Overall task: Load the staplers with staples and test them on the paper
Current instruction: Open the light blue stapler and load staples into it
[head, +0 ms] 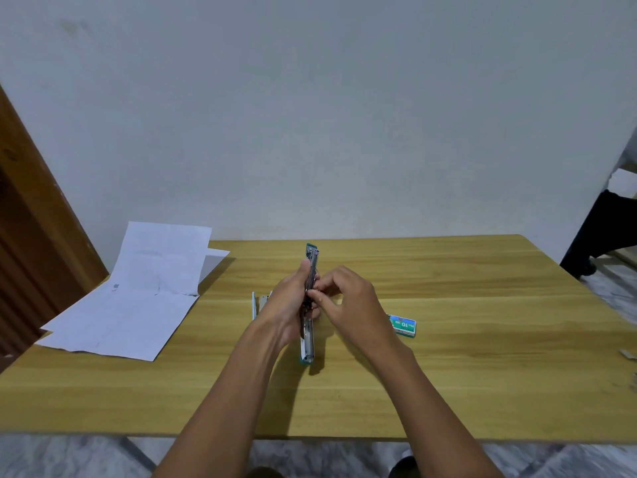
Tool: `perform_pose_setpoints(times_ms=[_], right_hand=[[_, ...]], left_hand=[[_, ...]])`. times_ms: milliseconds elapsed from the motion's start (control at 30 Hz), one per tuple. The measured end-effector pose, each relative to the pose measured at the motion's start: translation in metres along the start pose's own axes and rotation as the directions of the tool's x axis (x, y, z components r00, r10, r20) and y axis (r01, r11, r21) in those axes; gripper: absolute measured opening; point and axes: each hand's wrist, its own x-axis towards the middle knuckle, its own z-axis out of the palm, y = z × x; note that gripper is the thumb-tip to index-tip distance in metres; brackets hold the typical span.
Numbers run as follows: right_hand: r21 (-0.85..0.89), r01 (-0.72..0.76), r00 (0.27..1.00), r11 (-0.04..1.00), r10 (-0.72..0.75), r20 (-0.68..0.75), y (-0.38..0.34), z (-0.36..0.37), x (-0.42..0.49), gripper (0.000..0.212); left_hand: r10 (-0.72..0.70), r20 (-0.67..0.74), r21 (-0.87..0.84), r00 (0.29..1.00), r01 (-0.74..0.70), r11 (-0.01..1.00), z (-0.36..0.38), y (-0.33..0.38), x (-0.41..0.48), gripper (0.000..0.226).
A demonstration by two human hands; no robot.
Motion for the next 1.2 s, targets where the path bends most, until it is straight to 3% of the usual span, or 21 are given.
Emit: perform_pose_setpoints(times_ms=[133,267,400,567,900,1200], right_hand=[[0.042,-0.025,0.999,0.999,0.024,0.041,-0.005,-0.003,-0.003,0.012],[0.228,-0.204,0.976,0.952,0.178,0.129,-0.015,-0.014,0.003,0.016],[0.105,-0.159,0.987,0.982,0.154,0.046,-0.012,-0.014,0.012,0.02],[0.069,-0.17,0.984,0.983,0.167,0.055,-0.018,-0.008,0.016,0.036],[0.114,-0.215,0.976,0.97,0.211,0.046,-0.021,-0.001,0.015,0.035],[0.324,-0.303,0.951,0.896,0.306,0.044,-0.024,-0.003,0.013,0.026]], left_hand=[[-0.034,-0.011,0.033,0.999,0.035,0.999,-0.003,-0.006,0.0,0.042],[-0.003,0.018,-0.011,1.0,0.003,1.0,-0.005,-0.004,-0.002,0.045],[0.05,0.019,-0.014,0.999,-0.05,0.999,-0.003,0.001,-0.002,0.047],[0.074,0.009,0.038,0.997,-0.075,0.997,-0.003,0.001,-0.003,0.046],[0.11,-0.016,0.102,0.994,-0.107,0.989,-0.003,0.005,-0.008,0.044],[0.159,0.017,0.187,0.987,-0.16,0.969,-0.004,0.008,-0.009,0.048]])
